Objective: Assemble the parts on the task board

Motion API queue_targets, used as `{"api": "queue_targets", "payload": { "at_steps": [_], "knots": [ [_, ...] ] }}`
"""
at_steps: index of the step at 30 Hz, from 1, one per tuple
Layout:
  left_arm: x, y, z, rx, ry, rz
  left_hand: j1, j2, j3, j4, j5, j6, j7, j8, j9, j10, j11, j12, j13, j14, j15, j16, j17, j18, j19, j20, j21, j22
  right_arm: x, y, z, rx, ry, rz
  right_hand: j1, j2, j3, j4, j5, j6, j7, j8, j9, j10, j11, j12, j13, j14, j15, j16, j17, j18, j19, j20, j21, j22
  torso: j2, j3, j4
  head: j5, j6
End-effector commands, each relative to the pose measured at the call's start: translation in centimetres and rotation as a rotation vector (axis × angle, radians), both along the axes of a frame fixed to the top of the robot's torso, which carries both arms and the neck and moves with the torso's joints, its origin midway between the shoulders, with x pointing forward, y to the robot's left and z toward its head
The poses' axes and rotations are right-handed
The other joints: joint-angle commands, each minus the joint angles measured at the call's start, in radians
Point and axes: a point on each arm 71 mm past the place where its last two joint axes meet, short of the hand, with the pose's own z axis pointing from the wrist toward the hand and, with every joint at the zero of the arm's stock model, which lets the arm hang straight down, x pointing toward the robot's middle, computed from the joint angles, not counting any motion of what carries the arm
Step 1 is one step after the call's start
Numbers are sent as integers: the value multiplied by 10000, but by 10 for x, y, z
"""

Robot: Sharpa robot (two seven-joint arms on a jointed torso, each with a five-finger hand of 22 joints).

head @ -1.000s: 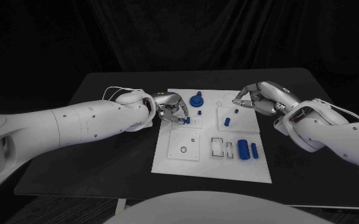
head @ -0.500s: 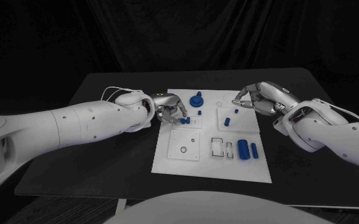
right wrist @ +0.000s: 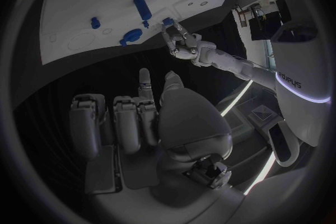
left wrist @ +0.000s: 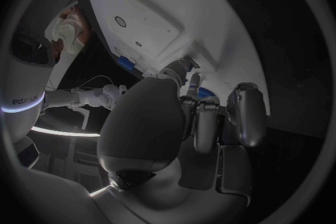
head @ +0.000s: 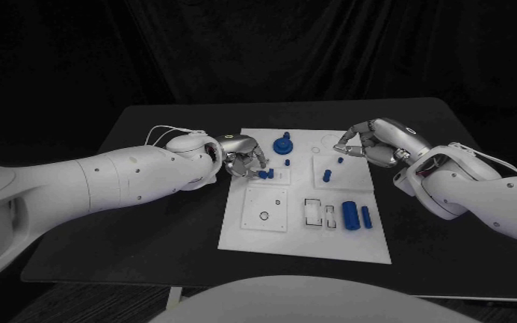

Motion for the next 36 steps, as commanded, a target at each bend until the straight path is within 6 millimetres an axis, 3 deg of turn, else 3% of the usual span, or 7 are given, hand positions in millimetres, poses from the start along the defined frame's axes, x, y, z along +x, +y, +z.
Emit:
{"api": "queue_targets", "payload": {
  "at_steps": [1,16,28,36],
  "knots": [
    [-2,-2,-4,89,181,-102,58,37,-4,-11,6,22,47,-34,-12,181,45,11,1584,1058,82,26,2633,-134,1,51,18,1893,-1,0,-2,-51,123,-45,125,7,-6,-49,39,77,23,-70,-17,1061,-84,-38,2604,1060,-87,25,2635,52,737,-93,-52,2462,6,-10,10,-13,-2],
    [-4,-6,-8,58,325,-274,118,92,24,-21,19,139,-68,12,-43,147,-28,-21,1549,1058,53,26,2633,-126,-6,53,17,1891,-1,0,-3,-47,141,-32,128,9,-5,-47,36,81,22,-70,-18,1061,-84,-38,2604,1060,-87,25,2635,53,734,-93,-56,2460,-5,-2,-8,-29,-2],
    [-5,-7,-10,-32,340,-425,296,264,240,-77,677,584,-258,108,-163,-88,-188,-303,1254,1058,-75,26,2633,-123,-18,-48,38,1894,-1,1,-3,-47,157,-25,135,17,-3,-42,31,94,20,-69,-18,1061,-86,-38,2604,1060,-88,25,2635,53,735,-94,-55,2460,-4,-1,-8,-19,-2],
    [-5,-7,-10,-117,213,-427,330,379,372,-86,909,803,-298,144,-210,-260,-233,-533,1018,1058,-117,26,2633,-119,-38,-90,22,1887,-1,1,-3,-58,186,-27,138,23,0,-39,29,100,18,-69,-19,1061,-87,-38,2604,1060,-89,25,2635,56,727,-95,-66,2456,-3,-1,-6,-7,-2]
  ]
}}
